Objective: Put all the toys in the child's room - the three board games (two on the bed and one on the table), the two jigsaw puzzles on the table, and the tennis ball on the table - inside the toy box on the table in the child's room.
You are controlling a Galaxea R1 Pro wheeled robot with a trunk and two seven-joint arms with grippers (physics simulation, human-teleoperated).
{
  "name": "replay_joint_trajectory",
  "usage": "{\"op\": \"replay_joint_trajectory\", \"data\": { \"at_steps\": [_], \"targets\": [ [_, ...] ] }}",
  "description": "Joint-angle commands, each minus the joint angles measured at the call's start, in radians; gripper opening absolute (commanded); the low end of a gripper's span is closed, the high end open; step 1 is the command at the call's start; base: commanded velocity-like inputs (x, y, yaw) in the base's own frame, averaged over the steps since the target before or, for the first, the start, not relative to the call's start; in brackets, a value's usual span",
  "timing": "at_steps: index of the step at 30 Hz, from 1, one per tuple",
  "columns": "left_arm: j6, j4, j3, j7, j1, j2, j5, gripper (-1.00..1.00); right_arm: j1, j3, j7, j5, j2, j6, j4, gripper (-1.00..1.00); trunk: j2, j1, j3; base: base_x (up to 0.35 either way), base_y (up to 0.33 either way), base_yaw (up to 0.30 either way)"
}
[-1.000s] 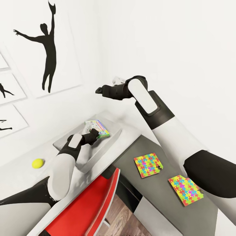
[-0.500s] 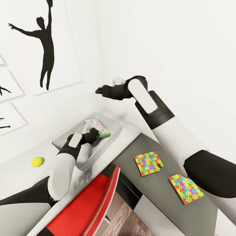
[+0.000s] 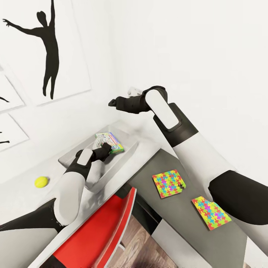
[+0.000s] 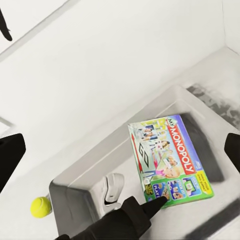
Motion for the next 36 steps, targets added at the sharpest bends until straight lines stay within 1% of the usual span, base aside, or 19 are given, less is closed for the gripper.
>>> {"op": "replay_joint_trajectory", "data": {
  "at_steps": [1,5,13,14,22,26,36],
  "targets": [
    [0.006,-0.015,0.005,0.009,-0.001,-0.002,0.011,-1.0,-0.001,0.001,-0.01,-0.01,0.0,0.0,-0.001,1.0,-0.002,0.001,-0.004,0.0,0.0,0.0],
    [0.006,-0.034,0.005,0.009,-0.001,-0.003,0.012,-1.0,-0.001,0.001,-0.01,-0.01,0.0,0.0,-0.001,1.0,-0.002,0.001,-0.01,0.0,0.0,0.0],
    [0.006,-0.039,0.005,0.009,-0.001,-0.003,0.012,-1.0,0.0,0.002,-0.01,-0.009,0.0,-0.005,-0.012,1.0,-0.002,0.001,-0.023,0.0,0.0,0.0],
    [0.006,-0.04,0.005,0.009,-0.001,-0.003,0.012,1.0,0.0,0.002,-0.01,-0.009,0.0,-0.005,-0.012,1.0,-0.002,0.001,-0.024,0.0,0.0,0.0],
    [0.006,-0.041,0.005,0.008,-0.001,-0.003,0.012,1.0,0.0,0.002,-0.01,-0.009,0.0,-0.006,-0.013,1.0,-0.002,0.001,-0.026,0.0,0.0,0.0],
    [0.008,-0.062,0.005,0.007,-0.001,-0.003,0.013,1.0,0.0,0.001,-0.01,-0.009,0.0,-0.006,-0.013,1.0,-0.002,0.001,-0.026,0.0,0.0,0.0],
    [0.009,-0.071,0.003,0.007,-0.001,-0.004,0.013,1.0,0.0,0.001,-0.01,-0.009,0.0,-0.006,-0.012,1.0,-0.002,0.001,-0.026,0.0,0.0,0.0]
  ]
}}
